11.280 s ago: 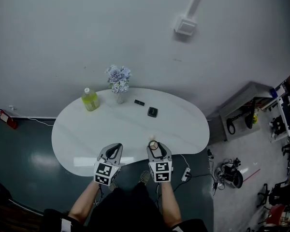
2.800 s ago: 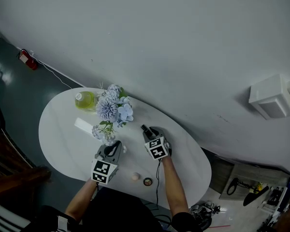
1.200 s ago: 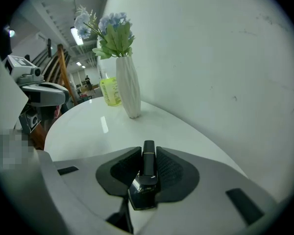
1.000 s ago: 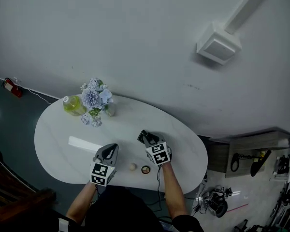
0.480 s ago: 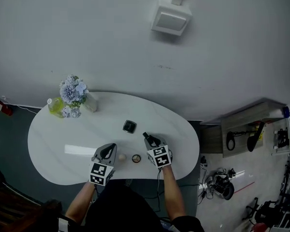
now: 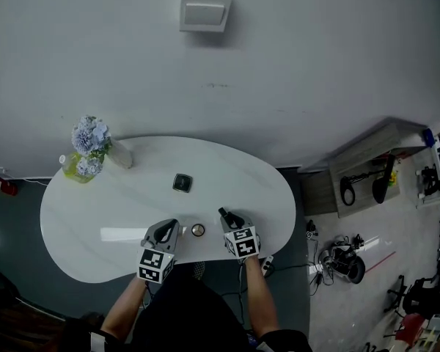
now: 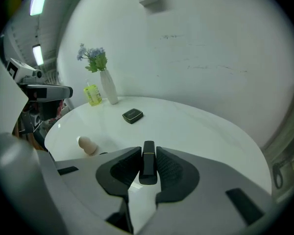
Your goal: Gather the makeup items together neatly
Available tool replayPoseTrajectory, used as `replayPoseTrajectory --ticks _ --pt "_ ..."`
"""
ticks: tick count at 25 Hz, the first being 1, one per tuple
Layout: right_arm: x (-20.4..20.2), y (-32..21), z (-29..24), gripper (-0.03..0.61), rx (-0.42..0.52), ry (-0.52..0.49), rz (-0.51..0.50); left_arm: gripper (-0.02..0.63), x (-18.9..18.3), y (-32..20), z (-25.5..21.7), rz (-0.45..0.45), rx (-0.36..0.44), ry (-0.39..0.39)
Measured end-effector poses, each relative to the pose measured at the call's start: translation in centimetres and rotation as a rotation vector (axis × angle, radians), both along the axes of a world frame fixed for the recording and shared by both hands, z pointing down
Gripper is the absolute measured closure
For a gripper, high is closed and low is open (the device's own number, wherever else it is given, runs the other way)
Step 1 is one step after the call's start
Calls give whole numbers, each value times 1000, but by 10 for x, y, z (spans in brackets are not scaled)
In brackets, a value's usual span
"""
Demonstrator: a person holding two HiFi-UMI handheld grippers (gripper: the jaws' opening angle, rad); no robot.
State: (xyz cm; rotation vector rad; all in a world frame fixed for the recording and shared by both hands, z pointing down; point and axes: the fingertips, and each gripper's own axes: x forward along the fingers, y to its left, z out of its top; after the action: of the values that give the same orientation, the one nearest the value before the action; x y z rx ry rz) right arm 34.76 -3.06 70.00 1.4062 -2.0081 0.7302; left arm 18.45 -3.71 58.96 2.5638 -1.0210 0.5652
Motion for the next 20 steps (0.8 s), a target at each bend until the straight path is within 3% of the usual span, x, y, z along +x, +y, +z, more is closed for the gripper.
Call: replayPoseTrajectory --ticks 10,20 --pt "-4 44 35 466 -36 -29 69 594 14 29 9 33 -16 -21" --pt "-11 53 44 466 -51 -30 107 594 12 39 10 24 -17 -31"
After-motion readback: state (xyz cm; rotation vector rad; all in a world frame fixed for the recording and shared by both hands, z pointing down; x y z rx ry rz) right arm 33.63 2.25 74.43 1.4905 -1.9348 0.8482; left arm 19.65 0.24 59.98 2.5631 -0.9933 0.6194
